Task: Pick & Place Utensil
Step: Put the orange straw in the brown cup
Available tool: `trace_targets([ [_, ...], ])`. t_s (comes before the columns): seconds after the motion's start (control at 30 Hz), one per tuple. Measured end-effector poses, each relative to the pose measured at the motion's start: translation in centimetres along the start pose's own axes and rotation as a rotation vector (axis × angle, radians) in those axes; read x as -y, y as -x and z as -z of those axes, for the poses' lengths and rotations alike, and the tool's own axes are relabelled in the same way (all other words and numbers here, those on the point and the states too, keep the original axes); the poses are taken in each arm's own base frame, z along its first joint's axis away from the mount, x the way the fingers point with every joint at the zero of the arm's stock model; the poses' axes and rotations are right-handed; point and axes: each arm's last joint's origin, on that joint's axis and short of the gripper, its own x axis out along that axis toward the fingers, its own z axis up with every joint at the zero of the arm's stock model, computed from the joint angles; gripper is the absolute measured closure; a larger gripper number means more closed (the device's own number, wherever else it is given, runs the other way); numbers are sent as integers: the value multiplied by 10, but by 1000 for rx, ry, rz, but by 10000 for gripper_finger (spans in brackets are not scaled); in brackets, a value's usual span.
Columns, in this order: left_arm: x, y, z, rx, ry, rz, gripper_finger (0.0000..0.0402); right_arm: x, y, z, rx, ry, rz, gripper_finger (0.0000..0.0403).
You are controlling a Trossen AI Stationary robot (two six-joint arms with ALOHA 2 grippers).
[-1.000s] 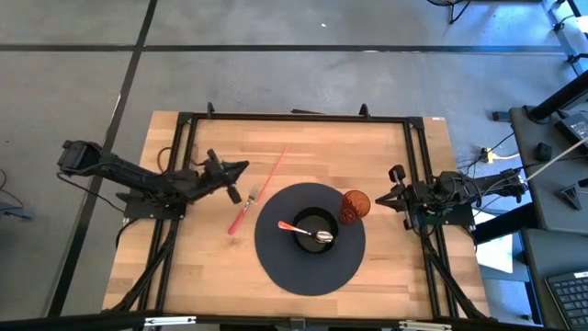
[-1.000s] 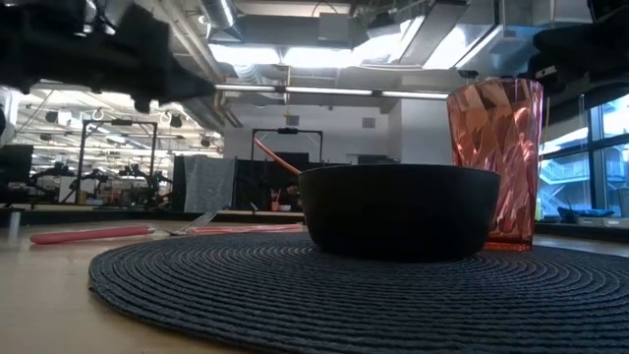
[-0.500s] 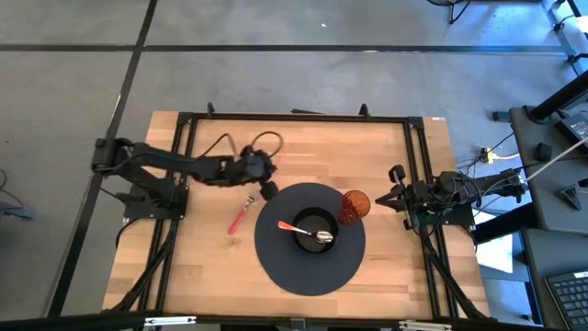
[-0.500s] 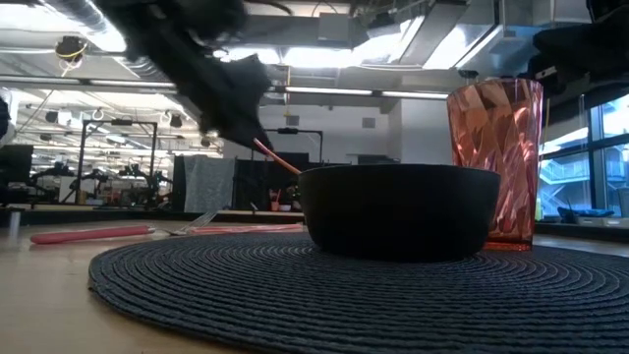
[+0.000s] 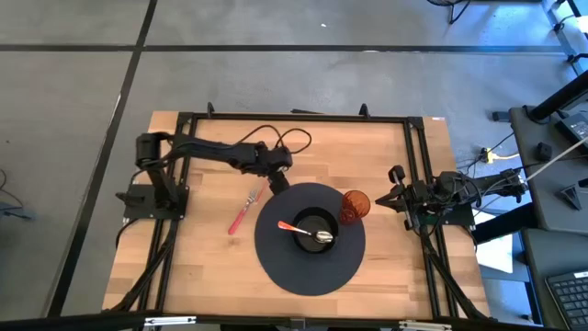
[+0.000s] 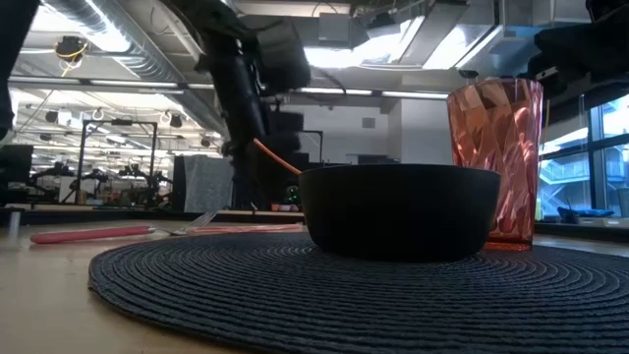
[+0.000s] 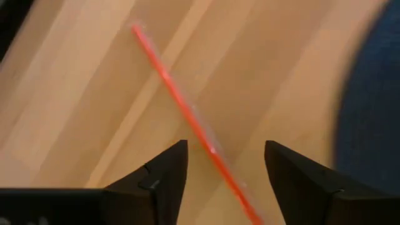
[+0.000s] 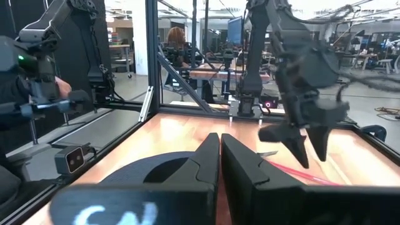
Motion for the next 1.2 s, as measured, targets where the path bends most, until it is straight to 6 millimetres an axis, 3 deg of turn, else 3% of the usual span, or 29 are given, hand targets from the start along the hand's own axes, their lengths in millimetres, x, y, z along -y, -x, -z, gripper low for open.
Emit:
trace_targets([
  [0.23, -18, -26, -8, -104, 87, 22, 175, 0, 0, 0, 0, 2, 0, 386],
  [0.43, -24, -36, -9, -129, 105, 32, 174, 0, 0, 0, 0, 2, 1, 386],
  [0.9, -20, -55, -7, -146, 84, 59, 175, 0, 0, -1, 8, 0, 1, 386],
  [1.03, -21, -56, -7, -145, 82, 63, 197, 0, 0, -2, 16, 1, 1, 386],
  [1.2, -20, -56, -8, -142, 84, 77, 269, 0, 0, -2, 16, -3, 1, 386],
])
